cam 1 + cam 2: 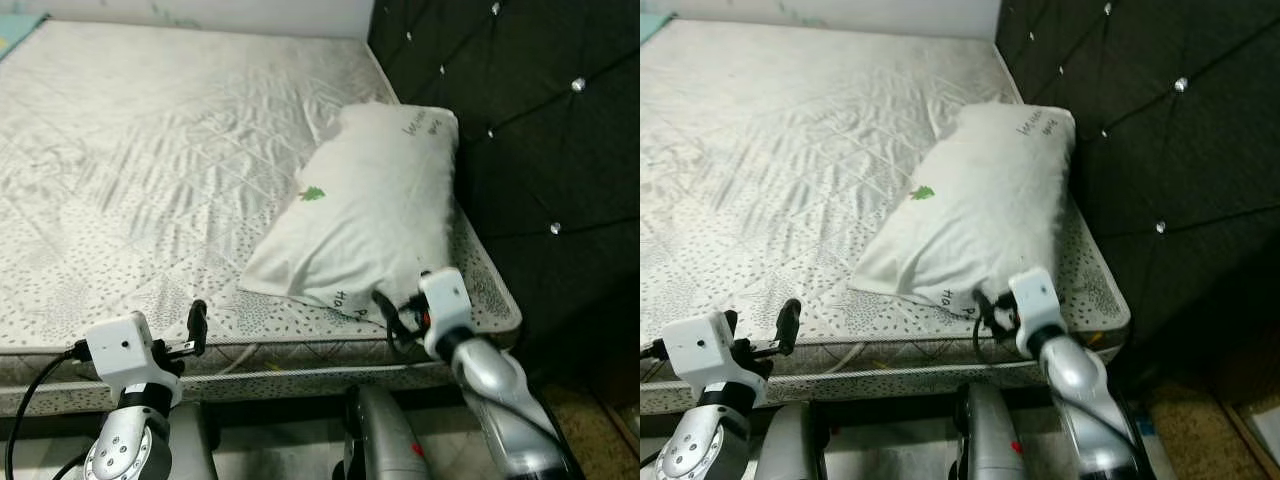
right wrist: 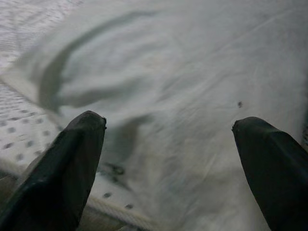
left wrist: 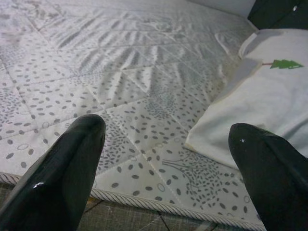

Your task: Clean up the room

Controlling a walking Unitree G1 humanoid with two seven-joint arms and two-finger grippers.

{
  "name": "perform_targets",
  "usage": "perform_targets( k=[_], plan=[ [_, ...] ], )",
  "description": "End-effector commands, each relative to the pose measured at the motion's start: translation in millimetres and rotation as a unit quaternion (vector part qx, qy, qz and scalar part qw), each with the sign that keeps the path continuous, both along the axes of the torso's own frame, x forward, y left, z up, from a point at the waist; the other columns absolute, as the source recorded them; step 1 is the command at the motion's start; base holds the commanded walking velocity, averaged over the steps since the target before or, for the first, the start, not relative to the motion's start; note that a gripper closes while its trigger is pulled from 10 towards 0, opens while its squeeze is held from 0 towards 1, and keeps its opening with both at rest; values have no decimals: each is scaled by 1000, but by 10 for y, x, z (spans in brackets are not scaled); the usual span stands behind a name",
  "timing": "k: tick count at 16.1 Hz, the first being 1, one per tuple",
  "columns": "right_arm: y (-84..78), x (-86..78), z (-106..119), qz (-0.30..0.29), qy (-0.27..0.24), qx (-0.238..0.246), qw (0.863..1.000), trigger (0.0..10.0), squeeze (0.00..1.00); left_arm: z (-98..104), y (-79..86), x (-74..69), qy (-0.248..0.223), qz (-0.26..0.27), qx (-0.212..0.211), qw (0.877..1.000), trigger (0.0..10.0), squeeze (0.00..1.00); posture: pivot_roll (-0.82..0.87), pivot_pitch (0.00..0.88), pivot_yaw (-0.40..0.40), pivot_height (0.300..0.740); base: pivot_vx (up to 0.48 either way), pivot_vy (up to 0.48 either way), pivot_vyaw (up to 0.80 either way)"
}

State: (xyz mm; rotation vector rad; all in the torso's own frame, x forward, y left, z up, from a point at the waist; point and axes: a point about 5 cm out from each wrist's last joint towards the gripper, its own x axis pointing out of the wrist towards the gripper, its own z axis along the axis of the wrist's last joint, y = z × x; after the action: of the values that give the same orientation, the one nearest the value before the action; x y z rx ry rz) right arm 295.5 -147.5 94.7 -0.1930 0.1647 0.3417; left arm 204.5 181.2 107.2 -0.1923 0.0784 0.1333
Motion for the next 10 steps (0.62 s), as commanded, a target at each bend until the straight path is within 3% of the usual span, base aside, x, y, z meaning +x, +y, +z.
perform_targets(
  k=[1, 3, 5, 7, 10],
  plan=[
    [3, 105, 13, -21, 8, 3, 1000, 10000, 0, 41, -19, -5, -3, -2, 3, 1000, 10000, 0, -58, 148, -104, 551, 0, 0, 0],
    [47, 247, 62, -43, 12, 17, 999, 10000, 0, 59, -20, -19, -3, -1, 4, 1000, 10000, 0, -32, 162, -106, 551, 0, 0, 0],
    [149, 596, 236, -73, 1, 22, 997, 10000, 0, 93, 17, -88, 2, 5, 13, 1000, 10000, 0, 6, 177, -110, 551, 0, 0, 0],
    [135, 664, 261, -86, 2, 12, 996, 10000, 0, 96, 38, -120, 5, 8, 16, 1000, 10000, 0, 12, 178, -111, 551, 0, 0, 0],
    [-67, 720, 236, -146, 4, -37, 989, 10000, 0, 94, 79, -172, 12, 14, 20, 1000, 10000, 0, 23, 182, -107, 551, 0, 0, 0]
  ],
)
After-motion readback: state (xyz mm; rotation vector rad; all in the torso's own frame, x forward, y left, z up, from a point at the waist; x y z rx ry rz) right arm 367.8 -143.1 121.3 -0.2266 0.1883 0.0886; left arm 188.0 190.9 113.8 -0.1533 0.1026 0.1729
